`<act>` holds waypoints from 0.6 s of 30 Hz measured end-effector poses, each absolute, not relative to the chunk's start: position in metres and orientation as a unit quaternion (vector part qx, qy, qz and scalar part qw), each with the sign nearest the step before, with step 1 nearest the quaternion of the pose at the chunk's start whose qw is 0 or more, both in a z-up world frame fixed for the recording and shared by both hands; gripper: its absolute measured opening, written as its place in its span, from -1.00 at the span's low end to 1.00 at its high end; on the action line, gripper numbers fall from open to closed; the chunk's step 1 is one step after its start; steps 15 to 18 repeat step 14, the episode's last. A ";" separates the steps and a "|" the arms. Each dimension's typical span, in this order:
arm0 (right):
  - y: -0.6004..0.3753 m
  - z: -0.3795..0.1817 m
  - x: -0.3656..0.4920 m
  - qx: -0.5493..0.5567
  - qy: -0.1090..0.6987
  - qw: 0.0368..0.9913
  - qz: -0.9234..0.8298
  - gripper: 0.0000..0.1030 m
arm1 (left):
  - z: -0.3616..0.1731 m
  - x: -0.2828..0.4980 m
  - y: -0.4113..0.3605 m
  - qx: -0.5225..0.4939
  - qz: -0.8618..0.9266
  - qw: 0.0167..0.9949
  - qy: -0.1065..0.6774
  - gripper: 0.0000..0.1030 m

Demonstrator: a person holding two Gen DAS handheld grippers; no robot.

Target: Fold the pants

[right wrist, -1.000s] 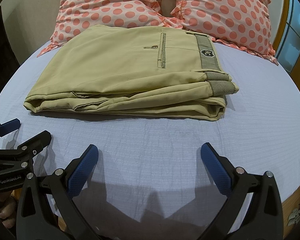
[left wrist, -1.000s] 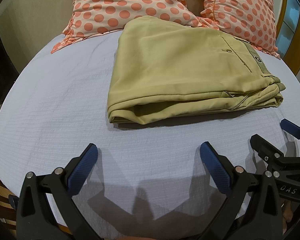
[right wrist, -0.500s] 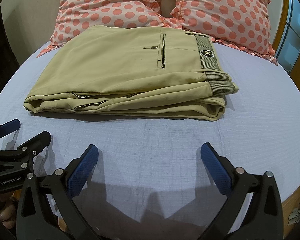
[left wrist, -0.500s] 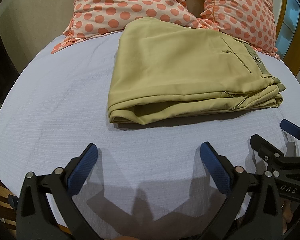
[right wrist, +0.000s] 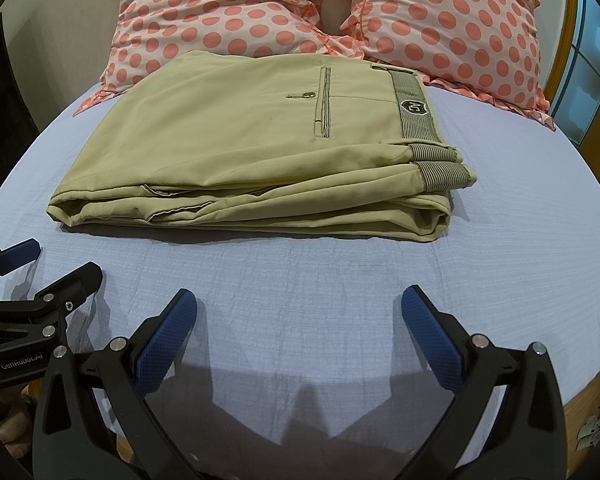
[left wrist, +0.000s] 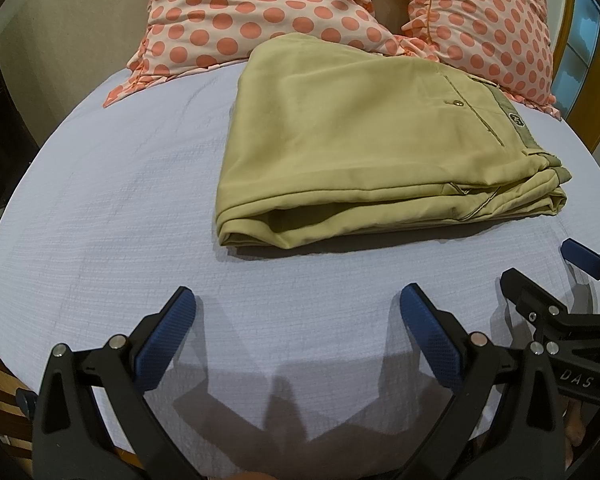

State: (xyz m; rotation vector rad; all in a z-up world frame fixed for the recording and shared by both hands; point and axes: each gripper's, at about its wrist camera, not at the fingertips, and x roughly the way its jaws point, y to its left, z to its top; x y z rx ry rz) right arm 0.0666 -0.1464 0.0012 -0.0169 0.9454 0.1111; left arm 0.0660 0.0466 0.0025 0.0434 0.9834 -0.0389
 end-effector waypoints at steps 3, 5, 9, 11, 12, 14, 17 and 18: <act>-0.147 0.002 0.068 -0.008 0.455 0.889 0.053 0.97 | 0.003 0.066 0.047 0.021 -0.019 0.881 0.472 0.97; -0.147 0.002 0.067 -0.008 0.455 0.889 0.053 0.97 | 0.003 0.066 0.046 0.021 -0.018 0.881 0.472 0.97; -0.147 0.001 0.067 -0.008 0.455 0.889 0.053 0.97 | 0.003 0.067 0.046 0.020 -0.018 0.878 0.478 0.97; -0.146 0.001 0.067 -0.008 0.455 0.889 0.053 0.97 | 0.002 0.067 0.046 0.020 -0.018 0.878 0.478 0.97; -0.147 0.002 0.068 -0.008 0.455 0.889 0.053 0.97 | 0.002 0.067 0.046 0.021 -0.018 0.879 0.477 0.97; -0.147 0.001 0.067 -0.008 0.455 0.889 0.053 0.97 | 0.002 0.067 0.047 0.022 -0.019 0.878 0.477 0.97; -0.147 0.001 0.067 -0.008 0.455 0.889 0.053 0.97 | 0.002 0.067 0.047 0.022 -0.019 0.878 0.477 0.97; -0.147 0.001 0.067 -0.008 0.455 0.889 0.053 0.97 | 0.002 0.067 0.047 0.022 -0.019 0.878 0.477 0.97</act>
